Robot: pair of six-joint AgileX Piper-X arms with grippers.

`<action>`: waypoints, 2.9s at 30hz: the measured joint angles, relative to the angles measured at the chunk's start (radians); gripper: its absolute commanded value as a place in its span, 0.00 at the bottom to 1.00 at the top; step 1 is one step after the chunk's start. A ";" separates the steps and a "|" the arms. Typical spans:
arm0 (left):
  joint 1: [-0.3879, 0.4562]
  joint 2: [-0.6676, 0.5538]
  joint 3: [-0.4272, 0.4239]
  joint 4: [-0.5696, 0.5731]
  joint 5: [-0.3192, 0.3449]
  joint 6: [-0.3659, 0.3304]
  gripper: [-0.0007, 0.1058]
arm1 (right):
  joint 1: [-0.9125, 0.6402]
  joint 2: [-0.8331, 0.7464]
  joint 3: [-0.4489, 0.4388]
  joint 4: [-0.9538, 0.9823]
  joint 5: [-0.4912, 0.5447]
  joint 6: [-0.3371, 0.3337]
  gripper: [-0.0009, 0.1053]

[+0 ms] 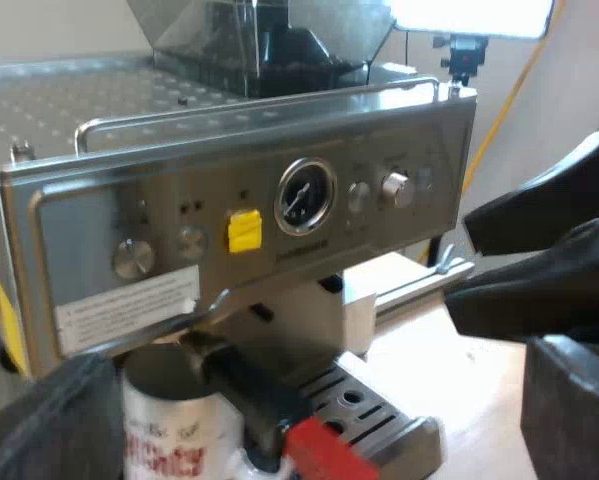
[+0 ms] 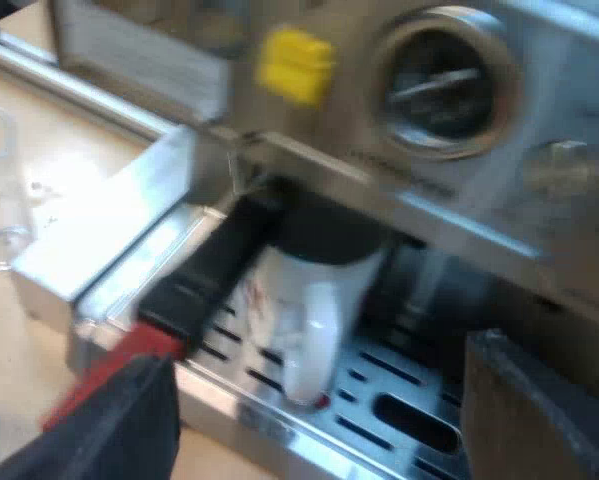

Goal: Place mug into machine

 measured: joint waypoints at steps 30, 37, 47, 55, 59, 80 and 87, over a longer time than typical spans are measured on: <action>0.459 0.317 -0.201 0.016 0.060 -0.041 0.77 | -1.285 -0.436 0.010 0.306 -0.592 -0.120 0.59; 0.459 0.178 -0.201 0.179 -0.020 0.035 0.77 | -1.296 -0.613 0.096 0.332 -0.613 -0.120 0.59; 0.459 -0.066 -0.210 0.437 -0.169 0.122 0.77 | -1.261 -1.021 0.243 0.510 -0.614 -0.142 0.59; 0.462 -0.068 -0.231 0.612 -0.222 0.183 0.77 | -1.256 -1.156 0.319 0.650 -0.604 -0.149 0.59; 0.462 -0.068 -0.217 0.624 -0.222 0.184 0.77 | -1.256 -1.156 0.367 0.644 -0.625 -0.149 0.59; 0.462 -0.066 0.047 0.402 -0.157 0.191 0.77 | -1.256 -1.154 0.627 0.502 -0.661 -0.139 0.59; 0.462 -0.066 0.047 0.398 -0.154 0.191 0.77 | -1.256 -1.154 0.627 0.500 -0.661 -0.138 0.59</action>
